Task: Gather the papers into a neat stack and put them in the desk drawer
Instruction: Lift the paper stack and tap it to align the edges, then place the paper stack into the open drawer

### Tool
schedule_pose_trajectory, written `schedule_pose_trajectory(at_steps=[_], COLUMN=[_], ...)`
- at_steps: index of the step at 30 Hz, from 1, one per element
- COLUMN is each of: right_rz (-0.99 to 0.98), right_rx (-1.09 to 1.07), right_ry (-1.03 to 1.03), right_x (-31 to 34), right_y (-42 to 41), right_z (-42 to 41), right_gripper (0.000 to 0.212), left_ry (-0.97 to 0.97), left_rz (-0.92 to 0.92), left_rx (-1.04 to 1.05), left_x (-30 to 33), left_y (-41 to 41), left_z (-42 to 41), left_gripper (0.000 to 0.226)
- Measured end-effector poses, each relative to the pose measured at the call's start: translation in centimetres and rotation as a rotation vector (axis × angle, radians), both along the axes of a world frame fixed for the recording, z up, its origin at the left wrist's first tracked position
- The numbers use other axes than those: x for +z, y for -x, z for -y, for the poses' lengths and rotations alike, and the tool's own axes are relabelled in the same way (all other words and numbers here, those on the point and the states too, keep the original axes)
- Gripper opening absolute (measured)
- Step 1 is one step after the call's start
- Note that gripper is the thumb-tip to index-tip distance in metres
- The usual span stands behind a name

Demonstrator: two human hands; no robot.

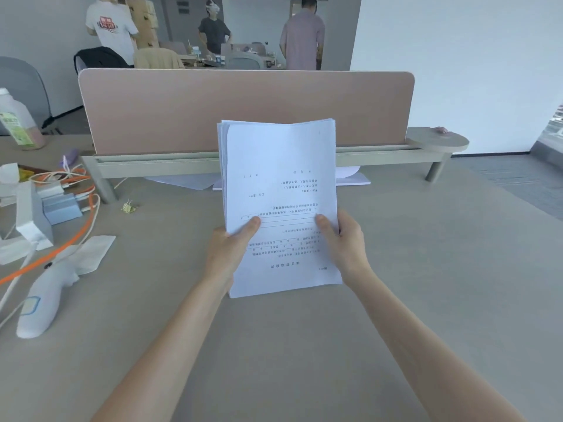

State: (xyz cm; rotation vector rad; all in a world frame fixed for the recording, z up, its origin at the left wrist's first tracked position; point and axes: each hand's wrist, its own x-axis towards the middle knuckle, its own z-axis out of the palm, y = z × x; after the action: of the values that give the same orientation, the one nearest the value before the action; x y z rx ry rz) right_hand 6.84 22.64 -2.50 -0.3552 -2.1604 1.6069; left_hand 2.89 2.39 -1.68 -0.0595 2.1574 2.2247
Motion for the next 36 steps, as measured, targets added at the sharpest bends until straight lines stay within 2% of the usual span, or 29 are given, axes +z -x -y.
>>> schedule_pose_trajectory(at_steps=[4,13,15,19,24,28,36], right_rz=[0.046,0.128,0.146,0.176,0.171,0.165,0.151], right_rx=[0.002,-0.032,-0.051,-0.085,-0.112,-0.155,-0.237], right_ry=[0.017,0.092,0.117,0.158,0.208,0.215,0.2], right_x=[-0.1,-1.9,-2.4,-2.8,-2.3,-1.7,-0.5], right_y=[0.5,-3.5,-5.2,-9.1,-15.4,-20.9,-31.1], right_z=[-0.9,-4.6,-5.6,-7.6,-10.3,-13.4,-20.7], right_gripper=[0.025,0.02,0.019,0.023,0.021,0.022,0.006], left_ry=[0.005,0.119,0.135,0.09,-0.01,-0.034,0.007], left_rz=[0.055,0.15,0.17,0.206,0.268,0.273,0.257], left_rx=[-0.004,-0.051,-0.079,-0.113,-0.137,-0.133,-0.18], left_x=[0.2,-0.6,-0.9,-1.4,-1.9,-2.0,-0.8], left_y=[0.6,-2.0,-3.3,-6.5,-11.6,-16.4,-25.4], left_z=[-1.0,-5.0,-6.2,-8.4,-11.2,-14.6,-22.7], left_gripper=[0.009,0.022,0.008,0.006,0.036,0.035,0.043])
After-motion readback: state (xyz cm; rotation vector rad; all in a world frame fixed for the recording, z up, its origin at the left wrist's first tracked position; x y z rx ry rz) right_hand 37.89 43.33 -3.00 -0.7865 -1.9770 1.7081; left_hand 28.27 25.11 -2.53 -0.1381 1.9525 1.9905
